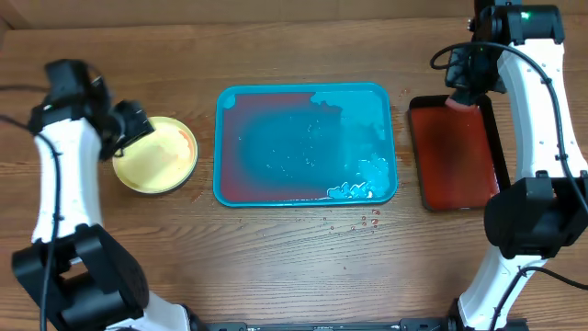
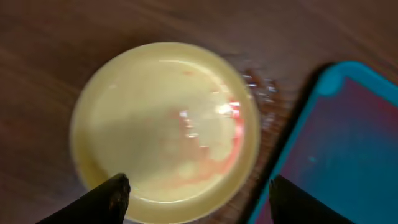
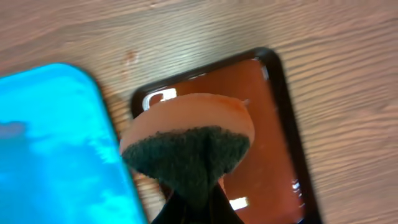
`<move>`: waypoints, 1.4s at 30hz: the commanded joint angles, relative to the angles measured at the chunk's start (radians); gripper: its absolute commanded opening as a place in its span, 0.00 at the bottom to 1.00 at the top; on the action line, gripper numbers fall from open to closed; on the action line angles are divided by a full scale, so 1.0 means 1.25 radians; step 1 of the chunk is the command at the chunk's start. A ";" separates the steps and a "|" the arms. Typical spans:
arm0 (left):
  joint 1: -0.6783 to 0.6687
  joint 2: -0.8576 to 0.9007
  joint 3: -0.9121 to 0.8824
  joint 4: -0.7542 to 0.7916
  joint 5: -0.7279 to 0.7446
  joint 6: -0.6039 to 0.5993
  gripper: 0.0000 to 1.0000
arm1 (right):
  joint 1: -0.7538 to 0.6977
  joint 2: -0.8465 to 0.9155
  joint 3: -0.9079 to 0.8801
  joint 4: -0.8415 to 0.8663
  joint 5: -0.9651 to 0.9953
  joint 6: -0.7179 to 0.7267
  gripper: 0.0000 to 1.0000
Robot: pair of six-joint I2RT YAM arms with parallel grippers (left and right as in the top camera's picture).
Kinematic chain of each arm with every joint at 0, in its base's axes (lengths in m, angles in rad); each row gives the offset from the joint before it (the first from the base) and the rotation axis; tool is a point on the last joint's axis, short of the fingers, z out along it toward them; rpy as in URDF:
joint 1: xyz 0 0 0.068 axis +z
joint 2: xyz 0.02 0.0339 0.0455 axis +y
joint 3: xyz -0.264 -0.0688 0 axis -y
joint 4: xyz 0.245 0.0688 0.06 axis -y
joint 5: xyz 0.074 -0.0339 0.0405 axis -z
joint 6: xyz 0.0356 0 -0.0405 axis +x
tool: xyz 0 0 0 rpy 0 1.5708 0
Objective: Clean dirty plates on tray and stack at the side
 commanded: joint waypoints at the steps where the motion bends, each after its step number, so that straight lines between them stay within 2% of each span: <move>1: -0.094 -0.015 0.016 0.001 0.016 0.036 0.73 | -0.022 0.005 -0.083 0.034 0.049 -0.127 0.04; 6: -0.197 -0.013 0.016 0.023 0.006 0.068 0.79 | -0.038 0.005 -0.236 0.121 -0.014 -0.262 0.04; 9: -0.245 -0.013 0.016 0.052 0.006 0.067 1.00 | -0.043 0.005 -0.316 0.184 -0.033 -0.275 0.06; 12: -0.277 -0.013 0.016 0.069 0.005 0.067 1.00 | -0.043 0.005 -0.372 0.233 -0.032 -0.275 0.08; 16: -0.298 -0.010 0.016 0.074 0.006 0.066 1.00 | -0.043 0.005 -0.383 0.248 -0.048 -0.274 0.16; 18: -0.300 -0.010 0.016 0.074 0.009 0.061 1.00 | -0.043 0.004 -0.380 0.253 -0.051 -0.269 0.23; 19: -0.300 -0.010 0.016 0.074 0.009 0.054 1.00 | -0.043 0.004 -0.380 0.256 -0.051 -0.268 0.36; 21: -0.300 -0.010 0.016 0.074 0.007 0.055 1.00 | -0.043 0.002 -0.372 0.257 -0.051 -0.240 0.92; 22: -0.300 -0.010 0.016 0.074 0.007 0.055 1.00 | -0.043 0.002 -0.363 0.252 -0.050 -0.226 1.00; 27: -0.300 -0.010 0.016 0.074 0.008 0.055 1.00 | -0.042 -0.028 -0.245 0.142 -0.054 -0.180 1.00; 36: -0.300 -0.010 0.016 0.074 0.007 0.055 1.00 | -0.042 -0.208 0.129 -0.096 -0.096 -0.181 1.00; 42: -0.300 -0.010 0.016 0.074 0.008 0.055 1.00 | -0.042 -0.337 0.268 -0.098 -0.095 -0.181 1.00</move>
